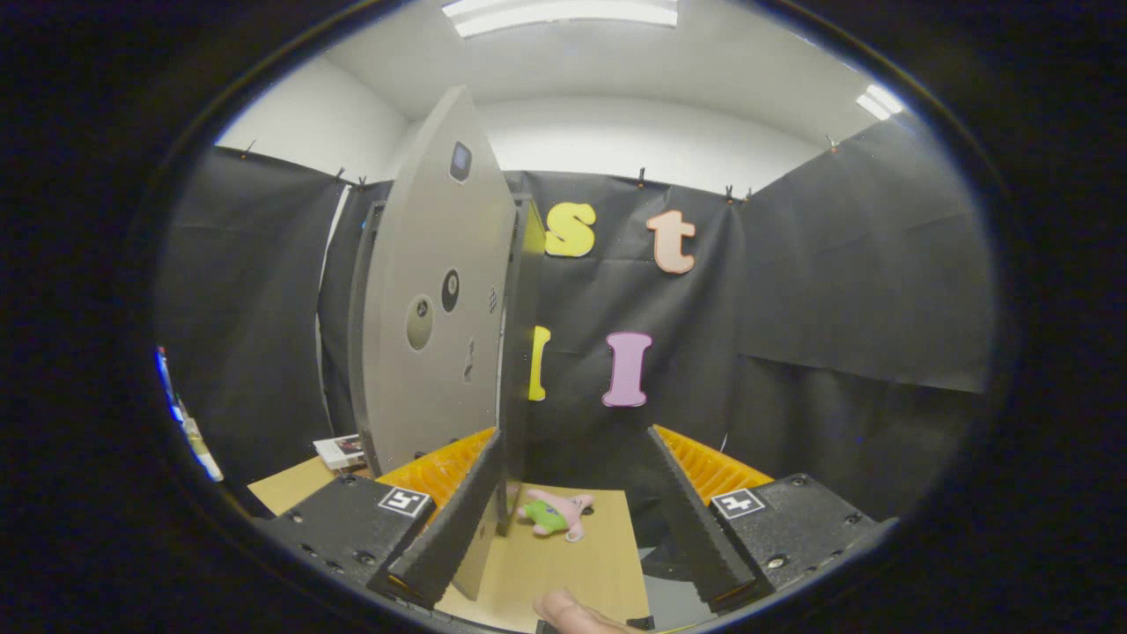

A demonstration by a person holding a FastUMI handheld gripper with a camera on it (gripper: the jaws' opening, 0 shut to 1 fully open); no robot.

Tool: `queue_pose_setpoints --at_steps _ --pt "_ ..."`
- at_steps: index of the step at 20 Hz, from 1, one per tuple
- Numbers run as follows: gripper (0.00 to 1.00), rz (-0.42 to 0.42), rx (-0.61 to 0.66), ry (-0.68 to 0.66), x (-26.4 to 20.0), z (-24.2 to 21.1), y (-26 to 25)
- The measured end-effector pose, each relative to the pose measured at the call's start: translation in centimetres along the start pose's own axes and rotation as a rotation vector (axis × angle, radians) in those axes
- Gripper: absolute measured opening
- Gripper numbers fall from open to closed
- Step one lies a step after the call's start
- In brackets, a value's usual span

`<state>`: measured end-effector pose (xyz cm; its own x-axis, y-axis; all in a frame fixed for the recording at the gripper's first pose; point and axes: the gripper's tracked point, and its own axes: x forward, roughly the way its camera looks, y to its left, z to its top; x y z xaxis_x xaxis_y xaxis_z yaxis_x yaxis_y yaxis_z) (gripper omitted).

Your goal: Open the shoe cabinet door, grab the shoes and put them into the shoe cabinet, then close the shoe cabinet door.

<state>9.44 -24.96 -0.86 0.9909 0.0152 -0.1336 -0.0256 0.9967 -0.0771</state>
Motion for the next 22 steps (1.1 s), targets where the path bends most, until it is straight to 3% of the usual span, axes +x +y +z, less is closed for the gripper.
queue_pose_setpoints --at_steps 7,11,13,22 --pt "1.00 0.091 0.090 0.121 4.6 -5.5 0.2" --pt "1.00 0.164 0.081 0.195 6.2 -7.5 4.3" --pt "0.94 0.159 0.063 0.181 5.7 -6.8 4.8" --pt "0.93 0.094 0.049 0.179 4.3 -6.2 8.8"
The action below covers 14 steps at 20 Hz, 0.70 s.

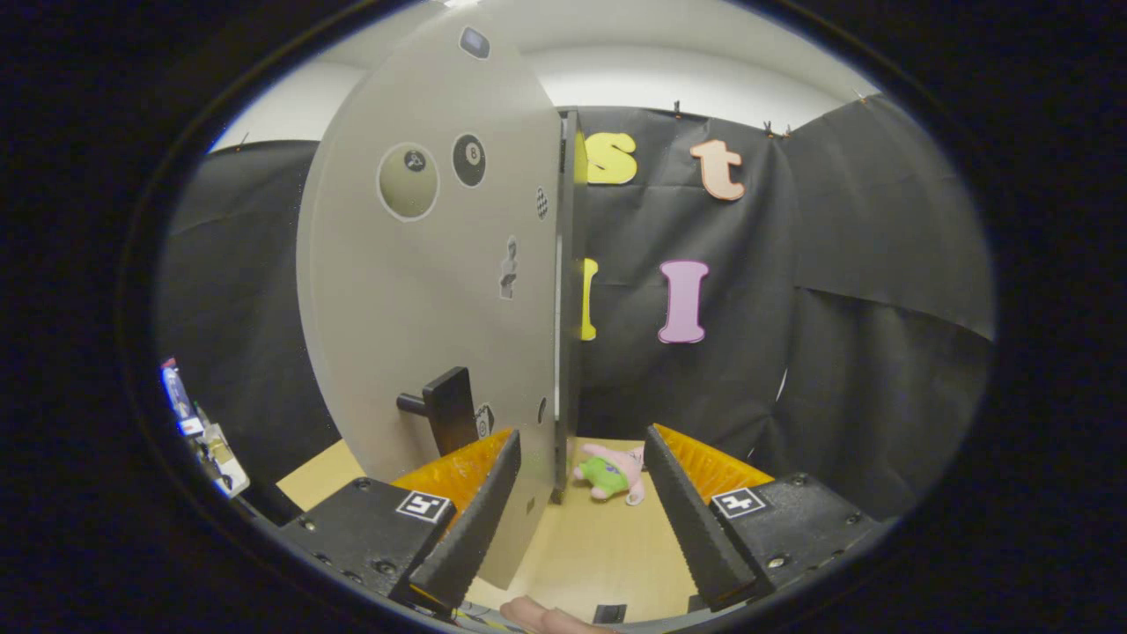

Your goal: Open the shoe cabinet door, grab the shoes and put them into the shoe cabinet, then close the shoe cabinet door.

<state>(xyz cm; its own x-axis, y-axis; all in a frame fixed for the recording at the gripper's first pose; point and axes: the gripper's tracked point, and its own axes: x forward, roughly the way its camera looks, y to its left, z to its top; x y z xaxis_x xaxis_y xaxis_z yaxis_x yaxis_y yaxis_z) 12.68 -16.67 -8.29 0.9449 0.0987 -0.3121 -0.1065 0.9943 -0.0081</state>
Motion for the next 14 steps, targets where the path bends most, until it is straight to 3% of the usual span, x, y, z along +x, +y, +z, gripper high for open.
queue_pose_setpoints --at_steps 14 --pt "0.94 -0.056 0.008 -0.010 3.4 0.9 12.7"
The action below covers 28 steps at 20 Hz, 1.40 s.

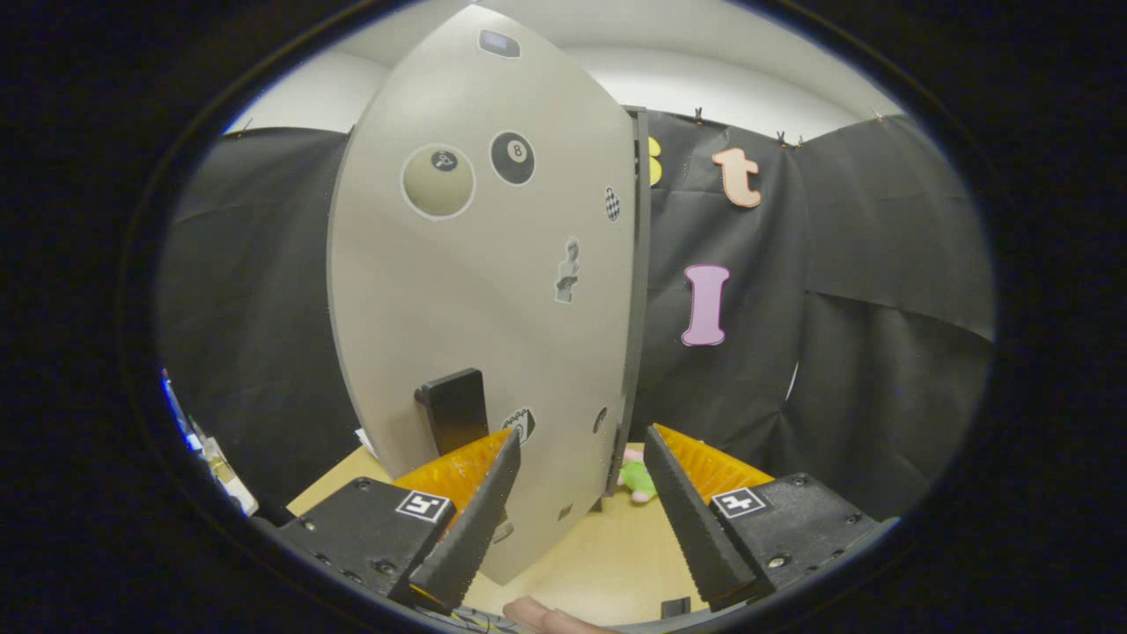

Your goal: Open the shoe cabinet door, grab the shoes and put them into the shoe cabinet, then close the shoe cabinet door.

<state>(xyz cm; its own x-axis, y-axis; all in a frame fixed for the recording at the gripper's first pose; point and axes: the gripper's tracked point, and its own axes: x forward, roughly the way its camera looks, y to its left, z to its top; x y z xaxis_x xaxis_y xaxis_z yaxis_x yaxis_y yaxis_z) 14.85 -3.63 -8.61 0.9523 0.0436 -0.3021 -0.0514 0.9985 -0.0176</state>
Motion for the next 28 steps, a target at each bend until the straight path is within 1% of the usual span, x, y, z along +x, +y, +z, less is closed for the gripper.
queue_pose_setpoints --at_steps 5,10,14,18,20,25,28 --pt "0.94 -0.009 0.035 0.036 2.7 -0.6 4.4" --pt "0.94 0.008 0.047 0.044 6.6 -0.3 9.1" --pt "0.94 0.003 0.057 0.046 10.5 -0.2 11.2" --pt "0.94 -0.035 0.103 0.060 13.8 -0.1 11.4" --pt "0.94 -0.036 0.102 0.070 15.2 -0.3 11.4" --pt "0.94 -0.013 0.091 0.095 15.4 -0.8 12.0" --pt "0.94 -0.002 0.079 0.091 14.4 -1.0 11.8"
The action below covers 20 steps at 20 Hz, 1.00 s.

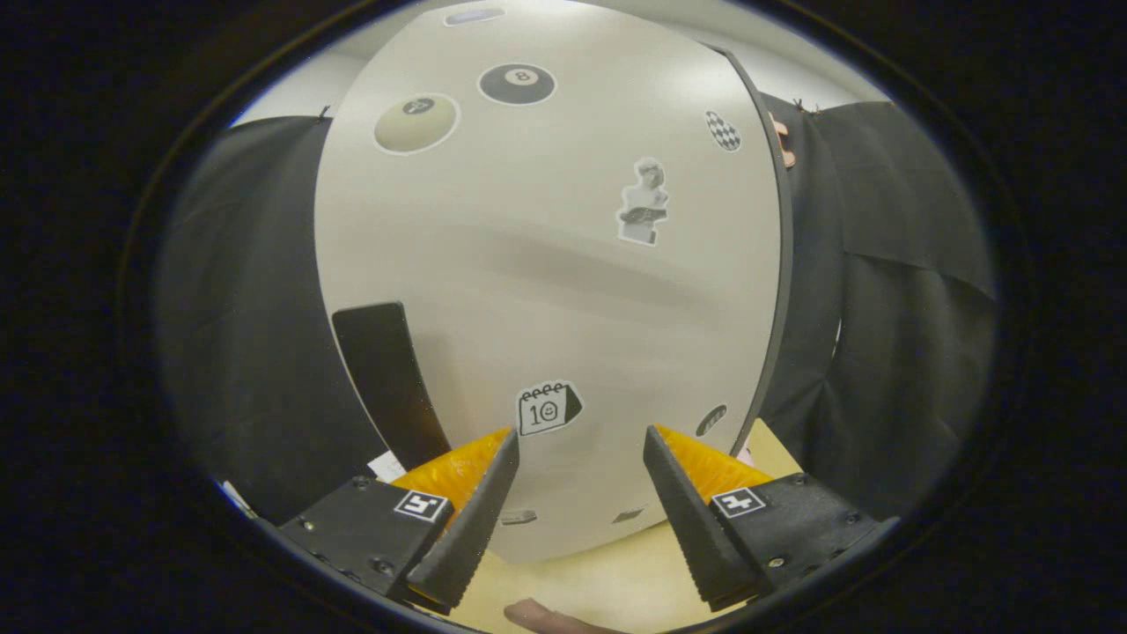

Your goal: Open the shoe cabinet door, grab the shoes and put them into the shoe cabinet, then close the shoe cabinet door.

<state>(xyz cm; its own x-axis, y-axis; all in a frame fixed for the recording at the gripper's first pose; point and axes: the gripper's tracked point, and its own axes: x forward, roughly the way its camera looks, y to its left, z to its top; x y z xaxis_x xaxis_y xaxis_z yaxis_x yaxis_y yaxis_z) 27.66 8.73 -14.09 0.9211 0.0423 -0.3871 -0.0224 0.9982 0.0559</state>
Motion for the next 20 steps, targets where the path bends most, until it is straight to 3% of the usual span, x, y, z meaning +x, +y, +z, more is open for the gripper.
queue_pose_setpoints --at_steps 13,20 --pt "0.94 0.025 -0.019 -0.028 -6.0 0.4 -2.4" --pt "0.94 0.053 -0.032 -0.103 -12.6 2.7 -1.7"
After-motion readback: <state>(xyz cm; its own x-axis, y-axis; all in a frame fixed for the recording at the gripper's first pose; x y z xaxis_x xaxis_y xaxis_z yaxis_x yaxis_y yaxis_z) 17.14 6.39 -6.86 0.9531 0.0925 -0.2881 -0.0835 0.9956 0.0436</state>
